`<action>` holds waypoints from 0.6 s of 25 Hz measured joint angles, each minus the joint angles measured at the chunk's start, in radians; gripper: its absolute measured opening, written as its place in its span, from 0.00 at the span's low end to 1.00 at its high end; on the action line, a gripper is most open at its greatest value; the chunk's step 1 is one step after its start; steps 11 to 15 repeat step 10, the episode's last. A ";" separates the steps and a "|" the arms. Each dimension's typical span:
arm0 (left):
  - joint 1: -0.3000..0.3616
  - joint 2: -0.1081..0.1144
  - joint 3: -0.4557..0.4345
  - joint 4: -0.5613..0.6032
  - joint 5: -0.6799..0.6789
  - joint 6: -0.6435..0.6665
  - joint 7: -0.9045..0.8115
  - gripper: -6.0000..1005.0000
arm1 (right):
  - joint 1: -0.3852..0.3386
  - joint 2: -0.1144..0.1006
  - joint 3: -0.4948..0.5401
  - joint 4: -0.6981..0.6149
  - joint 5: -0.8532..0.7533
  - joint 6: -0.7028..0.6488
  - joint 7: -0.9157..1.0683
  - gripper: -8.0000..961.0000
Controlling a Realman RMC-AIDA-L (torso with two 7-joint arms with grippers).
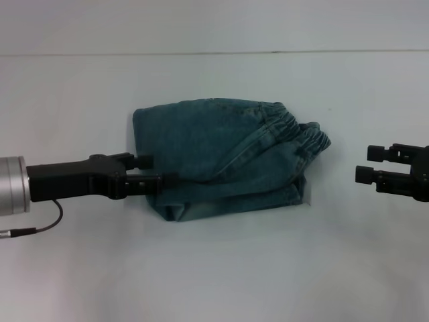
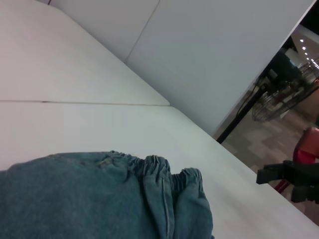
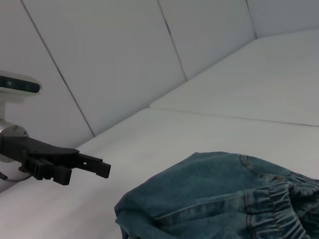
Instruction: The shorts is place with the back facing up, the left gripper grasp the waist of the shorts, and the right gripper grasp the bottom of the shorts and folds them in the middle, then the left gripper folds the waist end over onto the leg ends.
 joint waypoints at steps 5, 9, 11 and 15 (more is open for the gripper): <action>-0.001 -0.003 0.001 -0.004 0.001 0.012 -0.001 0.95 | 0.010 0.006 -0.001 0.000 -0.034 0.020 0.000 0.75; 0.000 -0.006 -0.003 -0.004 0.001 0.024 -0.001 0.95 | 0.013 0.010 -0.002 -0.001 -0.052 0.025 0.000 0.75; 0.000 -0.007 -0.003 -0.005 0.001 0.027 -0.002 0.95 | 0.013 0.010 -0.002 -0.001 -0.052 0.027 -0.001 0.75; 0.000 -0.007 -0.003 -0.005 0.001 0.027 -0.002 0.95 | 0.013 0.010 -0.002 -0.001 -0.052 0.027 -0.001 0.75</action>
